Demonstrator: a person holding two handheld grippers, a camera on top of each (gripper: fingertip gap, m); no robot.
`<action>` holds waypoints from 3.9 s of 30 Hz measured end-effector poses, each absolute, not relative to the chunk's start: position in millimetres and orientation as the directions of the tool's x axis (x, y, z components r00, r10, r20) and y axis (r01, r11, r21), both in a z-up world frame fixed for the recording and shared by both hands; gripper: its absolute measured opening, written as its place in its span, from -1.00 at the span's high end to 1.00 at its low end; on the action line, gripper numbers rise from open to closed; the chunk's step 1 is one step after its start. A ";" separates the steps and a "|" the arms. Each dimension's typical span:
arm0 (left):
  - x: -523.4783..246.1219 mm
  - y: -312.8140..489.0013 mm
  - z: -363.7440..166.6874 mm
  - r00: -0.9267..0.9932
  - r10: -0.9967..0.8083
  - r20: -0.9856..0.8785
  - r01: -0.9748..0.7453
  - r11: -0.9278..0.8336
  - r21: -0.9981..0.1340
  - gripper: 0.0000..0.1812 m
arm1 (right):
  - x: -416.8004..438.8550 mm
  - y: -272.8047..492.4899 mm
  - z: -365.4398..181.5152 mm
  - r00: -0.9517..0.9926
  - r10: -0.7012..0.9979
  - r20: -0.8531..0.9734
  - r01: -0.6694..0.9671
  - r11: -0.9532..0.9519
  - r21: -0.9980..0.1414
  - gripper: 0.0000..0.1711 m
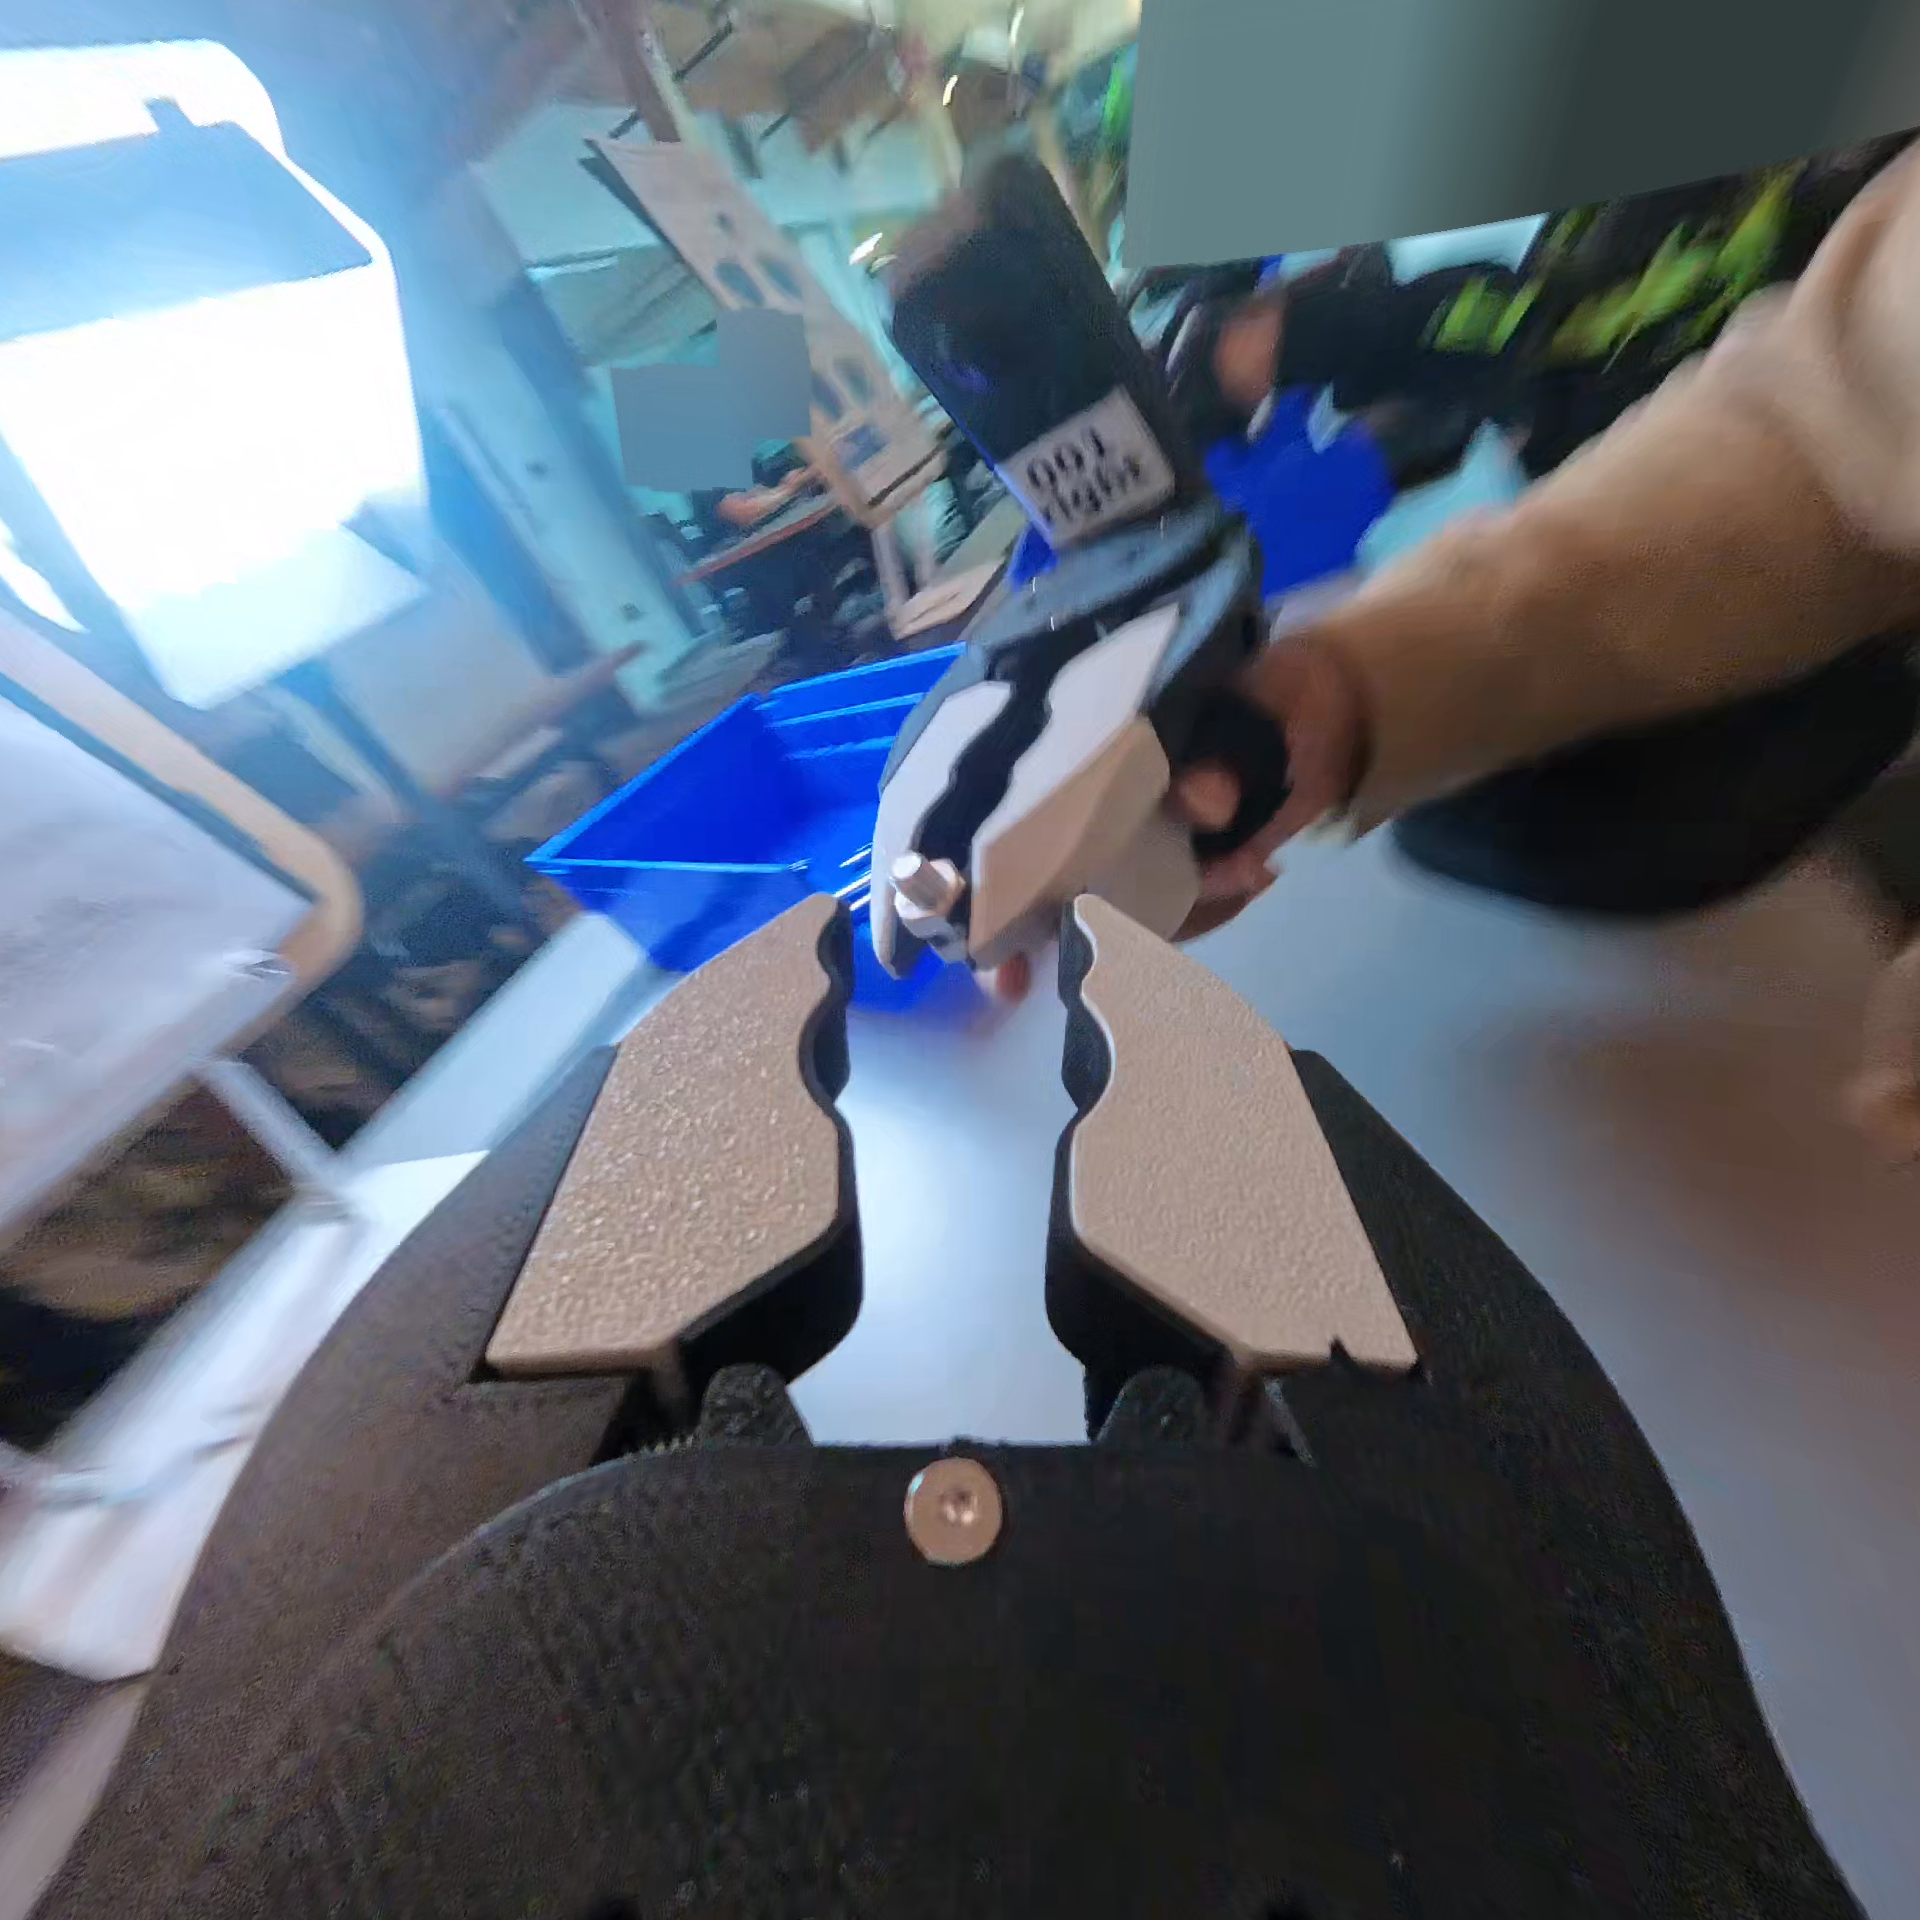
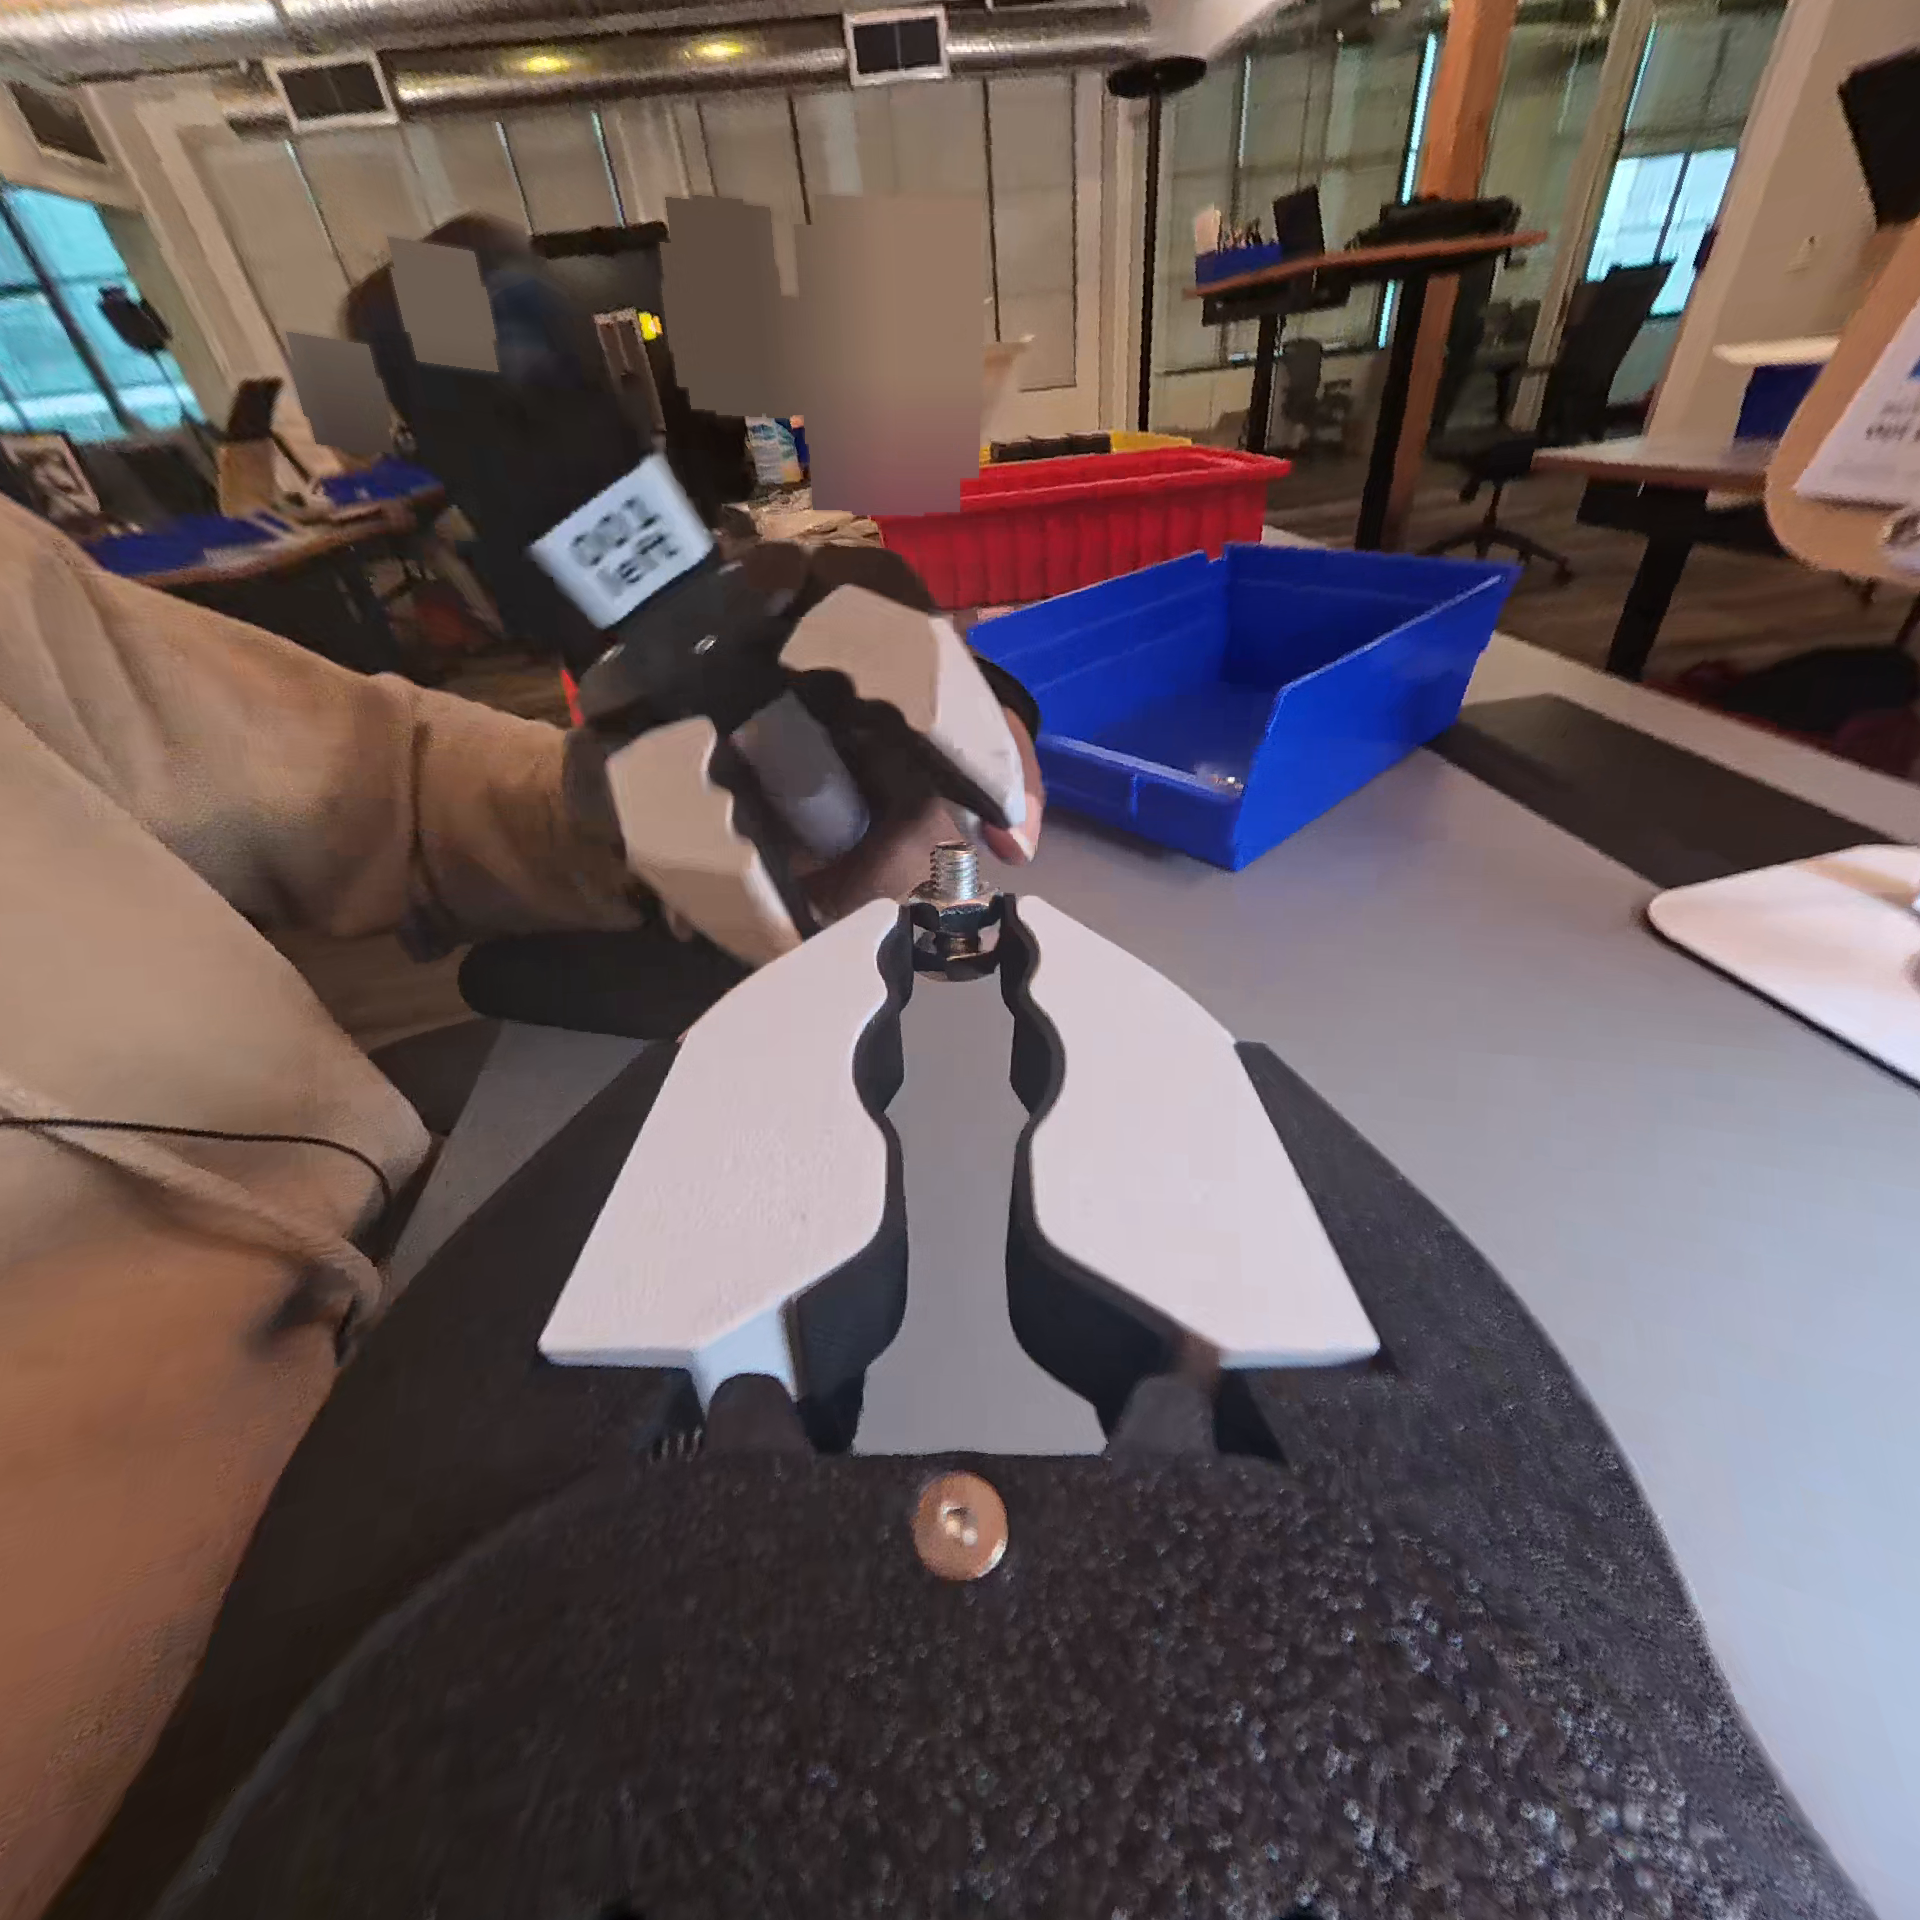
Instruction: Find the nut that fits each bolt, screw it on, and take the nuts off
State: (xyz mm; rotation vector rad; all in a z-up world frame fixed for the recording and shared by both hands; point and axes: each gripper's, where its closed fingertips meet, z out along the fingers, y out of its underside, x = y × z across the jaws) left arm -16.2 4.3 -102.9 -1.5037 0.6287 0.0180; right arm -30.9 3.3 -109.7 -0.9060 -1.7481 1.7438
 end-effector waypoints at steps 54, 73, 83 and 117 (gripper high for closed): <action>-21.4 -2.9 -106.5 0.850 -0.527 0.005 -0.004 -0.016 -1.000 0.60 | -30.8 -9.6 -127.7 -0.608 0.794 0.002 0.049 0.041 -0.998 0.84; -16.0 -4.9 -110.9 0.827 -0.559 0.062 0.034 -0.061 -0.998 0.63 | -35.1 -2.1 -129.5 -0.602 0.788 -0.131 0.120 -0.073 -0.990 0.84; -19.4 -1.3 -108.1 0.843 -0.535 0.062 0.048 -0.040 -0.998 0.61 | -34.4 -4.0 -126.5 -0.609 0.776 -0.166 0.122 -0.115 -0.986 0.84; -21.2 -4.2 -96.5 0.848 -0.528 0.052 0.061 0.001 -0.998 0.73 | -34.9 6.3 -117.7 -0.579 0.799 -0.164 0.071 -0.151 -0.986 0.84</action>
